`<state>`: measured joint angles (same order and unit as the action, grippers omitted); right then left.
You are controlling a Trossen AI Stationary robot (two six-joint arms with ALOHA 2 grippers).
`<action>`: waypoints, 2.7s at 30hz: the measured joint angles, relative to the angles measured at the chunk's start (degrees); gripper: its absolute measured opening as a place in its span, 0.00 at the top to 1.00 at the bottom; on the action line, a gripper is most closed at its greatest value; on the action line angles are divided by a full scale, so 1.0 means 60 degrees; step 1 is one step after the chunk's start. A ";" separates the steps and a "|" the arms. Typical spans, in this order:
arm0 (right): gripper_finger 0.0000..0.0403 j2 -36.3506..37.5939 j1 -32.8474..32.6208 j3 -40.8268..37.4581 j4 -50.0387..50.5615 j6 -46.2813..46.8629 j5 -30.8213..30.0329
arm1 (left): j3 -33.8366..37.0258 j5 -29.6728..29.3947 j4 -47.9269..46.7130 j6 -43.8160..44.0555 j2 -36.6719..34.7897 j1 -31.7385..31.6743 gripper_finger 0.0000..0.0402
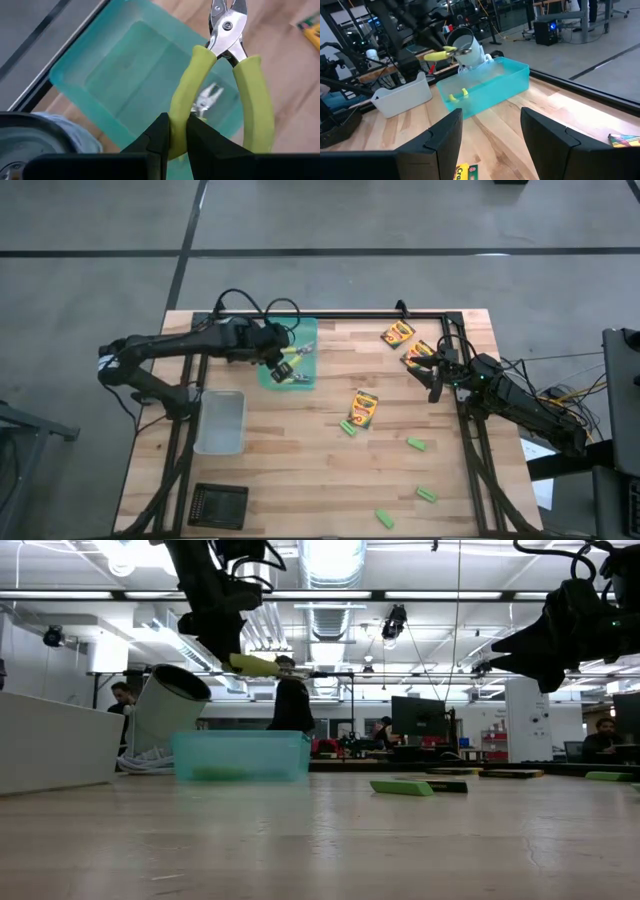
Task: Pick & Place School Supplies
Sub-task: Put the green punch plier into the green bin
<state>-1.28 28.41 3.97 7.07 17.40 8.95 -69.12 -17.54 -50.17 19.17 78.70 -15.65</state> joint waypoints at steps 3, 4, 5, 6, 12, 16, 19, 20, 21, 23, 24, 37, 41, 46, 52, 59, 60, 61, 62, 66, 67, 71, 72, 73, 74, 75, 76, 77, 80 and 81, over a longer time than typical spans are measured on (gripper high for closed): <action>0.51 0.0000 -0.0002 0.0000 0.0000 0.0002 0.0000 | 0.0000 0.0000 0.0000 0.0093 0.0000 -0.0344 0.87; 0.51 0.0000 0.0000 0.0000 0.0000 0.0002 0.0000 | 0.0000 0.0004 0.0000 0.0193 0.0000 -0.0449 0.87; 0.51 0.0000 0.0002 0.0000 0.0000 0.0002 0.0000 | 0.0004 0.0004 0.0000 0.0300 0.0000 -0.0547 0.87; 0.51 0.0000 0.0001 0.0000 0.0000 0.0002 0.0000 | 0.0008 0.0004 0.0001 0.0389 0.0000 -0.0642 0.87; 0.51 0.0000 0.0002 0.0000 0.0000 0.0002 0.0000 | 0.0436 0.0070 0.0380 0.0514 0.0000 -0.1098 0.87; 0.51 0.0000 0.0001 0.0000 0.0000 0.0002 0.0000 | 0.0885 0.0443 0.0816 0.0533 0.0000 -0.1353 0.87; 0.51 0.0000 0.0001 0.0000 0.0000 0.0002 0.0000 | 0.1156 0.0521 0.1039 0.0555 0.0004 -0.1449 0.87; 0.51 -0.0001 -0.0002 0.0000 0.0000 0.0002 0.0000 | 0.1213 0.0523 0.1076 0.0525 0.0004 -0.1461 0.87; 0.51 -0.0004 0.0000 0.0000 0.0000 0.0002 0.0000 | 0.1262 0.0525 0.1106 0.0361 0.0004 -0.1459 0.87; 0.51 -0.0004 0.0001 0.0000 0.0000 0.0002 0.0000 | 0.1293 0.0525 0.1121 -0.0347 0.0004 -0.1456 0.87; 0.51 -0.0004 0.0002 0.0000 0.0000 -0.0002 0.0000 | 0.1293 0.0525 0.1158 -0.0777 0.0004 -0.1456 0.87; 0.51 -0.0011 -0.0001 0.0000 0.0000 -0.0002 0.0000 | 0.1386 0.0797 0.1796 -0.5139 0.0004 -0.1719 0.87; 0.51 -0.0011 0.0001 0.0000 0.0000 0.0002 0.0000 | 0.1417 0.1440 0.1851 -0.5020 0.0215 -0.2248 0.87; 0.51 -0.0011 0.0002 0.0000 0.0000 0.0002 0.0000 | 0.1379 0.2318 0.1860 -0.5516 0.0737 -0.2709 0.87; 0.51 -0.0011 0.0002 0.0000 0.0000 0.0002 0.0000 | 0.1131 0.2441 0.1864 -0.6112 0.1158 -0.2716 0.87; 0.51 -0.0007 -0.0002 0.0000 0.0000 0.0002 0.0000 | 0.0913 0.2478 0.2022 -0.6732 0.1373 -0.2791 0.87; 0.51 -0.0007 0.0000 0.0000 0.0000 0.0002 0.0003 | 0.0858 0.2481 0.2029 -0.6798 0.1413 -0.2813 0.87; 0.51 -0.0007 -0.0002 0.0000 0.0000 0.0002 0.0000 | 0.0808 0.2481 0.2025 -0.6900 0.1451 -0.2825 0.87; 0.51 -0.0007 0.0002 0.0000 -0.0001 0.0002 0.0000 | 0.0749 0.2484 0.2015 -0.7003 0.1499 -0.2838 0.87; 0.51 -0.0007 0.0000 0.0000 -0.0001 0.0002 0.0000 | 0.0611 0.2568 0.2024 -0.7130 0.1731 -0.2902 0.87; 0.51 -0.0002 -0.0002 0.0000 0.0000 0.0002 0.0000 | 0.0608 0.2593 0.2018 -0.7017 0.1784 -0.2902 0.87; 0.51 0.0000 -0.0002 0.0000 0.0000 0.0002 0.0000 | 0.0608 0.2723 0.1927 -0.6537 0.1947 -0.2902 0.87; 0.51 0.0000 0.0000 0.0000 0.0000 0.0002 0.0000 | 0.0608 0.2752 0.1930 -0.6498 0.1979 -0.2902 0.87; 0.51 0.0000 0.0002 0.0000 0.0000 0.0002 0.0000 | 0.0608 0.2760 0.1921 -0.6468 0.1998 -0.2902 0.87; 0.51 0.0000 -0.0002 0.0000 0.0000 0.0002 0.0000 | 0.0608 0.2762 0.1907 -0.6461 0.2018 -0.2902 0.87; 0.51 -0.0002 0.0002 0.0000 0.0000 0.0000 0.0000 | 0.0608 0.2766 0.1904 -0.6461 0.2038 -0.2902 0.87; 0.51 -0.0004 0.0002 0.0000 0.0000 0.0002 0.0000 | 0.0608 0.2784 0.1885 -0.6473 0.2046 -0.2902 0.87; 0.51 0.0000 -0.0002 0.0000 0.0000 0.0002 0.0000 | 0.0608 0.2811 0.1853 -0.6524 0.2068 -0.2902 0.87; 0.51 0.0000 0.0002 0.0000 0.0000 0.0002 0.0000 | 0.0612 0.2889 0.1720 -0.6763 0.2098 -0.2898 0.87; 0.51 0.0000 -0.0002 0.0000 0.0000 0.0002 0.0000 | 0.0612 0.2921 0.1675 -0.6803 0.2095 -0.2898 0.87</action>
<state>-1.28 28.40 3.97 7.07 17.41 8.95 -65.45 -0.02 -40.12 -21.65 91.27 -33.04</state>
